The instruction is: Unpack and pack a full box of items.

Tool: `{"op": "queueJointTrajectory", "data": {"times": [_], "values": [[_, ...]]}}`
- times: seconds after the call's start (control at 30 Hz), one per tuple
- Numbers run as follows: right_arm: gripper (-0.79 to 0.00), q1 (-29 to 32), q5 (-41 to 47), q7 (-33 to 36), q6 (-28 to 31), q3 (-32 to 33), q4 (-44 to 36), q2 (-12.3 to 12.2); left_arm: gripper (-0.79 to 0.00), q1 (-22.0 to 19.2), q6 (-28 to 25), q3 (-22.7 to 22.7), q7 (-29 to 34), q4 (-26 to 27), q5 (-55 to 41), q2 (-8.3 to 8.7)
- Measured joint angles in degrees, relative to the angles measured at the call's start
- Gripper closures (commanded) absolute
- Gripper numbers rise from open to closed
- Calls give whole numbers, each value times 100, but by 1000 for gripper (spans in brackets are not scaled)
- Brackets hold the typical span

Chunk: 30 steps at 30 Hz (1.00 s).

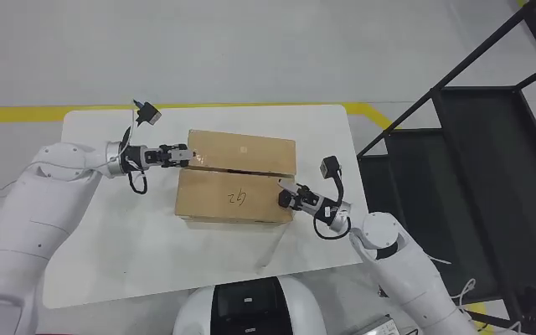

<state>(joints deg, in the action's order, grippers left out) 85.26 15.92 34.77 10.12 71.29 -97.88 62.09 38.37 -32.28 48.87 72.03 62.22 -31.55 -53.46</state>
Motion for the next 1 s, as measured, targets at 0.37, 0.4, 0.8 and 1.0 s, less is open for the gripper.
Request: {"op": "queueJointTrajectory", "data": {"times": [0.37,0.4,0.8,1.0], "values": [[-785,196,47,-113,142,227,-162,-14,-785,51,79,-129,78,-24,317,52],[-785,260,10,-140,185,282,-217,-23,-785,47,83,-131,81,-33,296,50],[-785,1152,-1002,-526,94,860,-676,-126,-785,30,104,-118,102,-47,144,33],[-785,884,-1242,-500,125,565,-474,-89,-785,31,103,-118,101,-47,144,33]]}}
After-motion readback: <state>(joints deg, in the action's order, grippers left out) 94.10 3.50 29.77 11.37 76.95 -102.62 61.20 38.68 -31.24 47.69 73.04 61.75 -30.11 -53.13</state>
